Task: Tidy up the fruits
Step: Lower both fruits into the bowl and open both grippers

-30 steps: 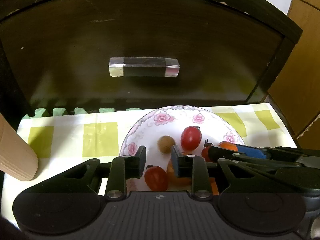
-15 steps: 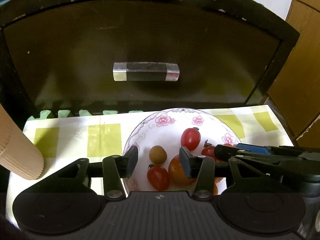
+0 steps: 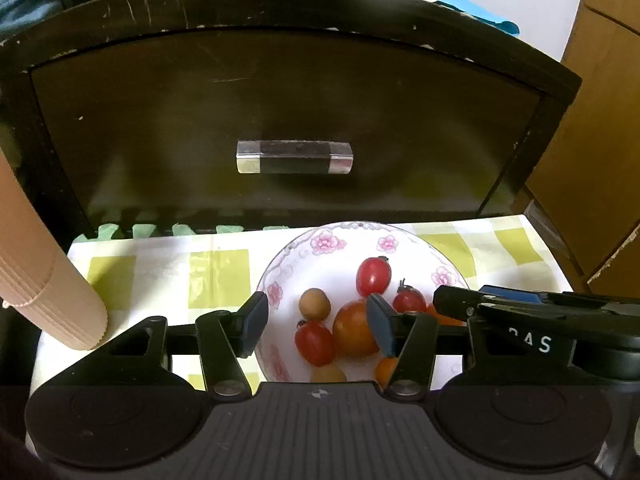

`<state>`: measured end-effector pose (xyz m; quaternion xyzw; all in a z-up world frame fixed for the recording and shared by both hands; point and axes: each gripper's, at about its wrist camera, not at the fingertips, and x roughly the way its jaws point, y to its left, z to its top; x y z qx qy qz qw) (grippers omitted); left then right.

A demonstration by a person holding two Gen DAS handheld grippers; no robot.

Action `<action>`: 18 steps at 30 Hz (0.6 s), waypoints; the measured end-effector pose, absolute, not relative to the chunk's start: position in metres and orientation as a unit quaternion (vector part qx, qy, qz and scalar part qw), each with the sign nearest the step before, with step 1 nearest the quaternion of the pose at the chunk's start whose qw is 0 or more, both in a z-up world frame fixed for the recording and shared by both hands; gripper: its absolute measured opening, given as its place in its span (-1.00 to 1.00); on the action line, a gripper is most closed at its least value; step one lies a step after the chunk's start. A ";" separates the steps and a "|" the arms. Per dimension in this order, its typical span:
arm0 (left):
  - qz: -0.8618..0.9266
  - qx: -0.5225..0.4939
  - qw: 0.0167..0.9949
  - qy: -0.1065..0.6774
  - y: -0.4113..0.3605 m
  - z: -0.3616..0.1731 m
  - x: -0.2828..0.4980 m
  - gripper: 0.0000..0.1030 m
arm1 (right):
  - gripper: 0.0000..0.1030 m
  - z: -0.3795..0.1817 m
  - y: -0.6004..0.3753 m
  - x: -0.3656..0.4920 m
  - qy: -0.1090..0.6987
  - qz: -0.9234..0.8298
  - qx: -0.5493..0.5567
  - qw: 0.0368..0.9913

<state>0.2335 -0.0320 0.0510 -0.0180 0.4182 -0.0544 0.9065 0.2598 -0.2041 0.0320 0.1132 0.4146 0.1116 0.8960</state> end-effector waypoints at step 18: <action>-0.020 0.033 0.909 0.415 -0.047 0.056 0.198 0.47 | -0.26 0.040 -0.216 0.218 0.416 0.104 0.133 0.894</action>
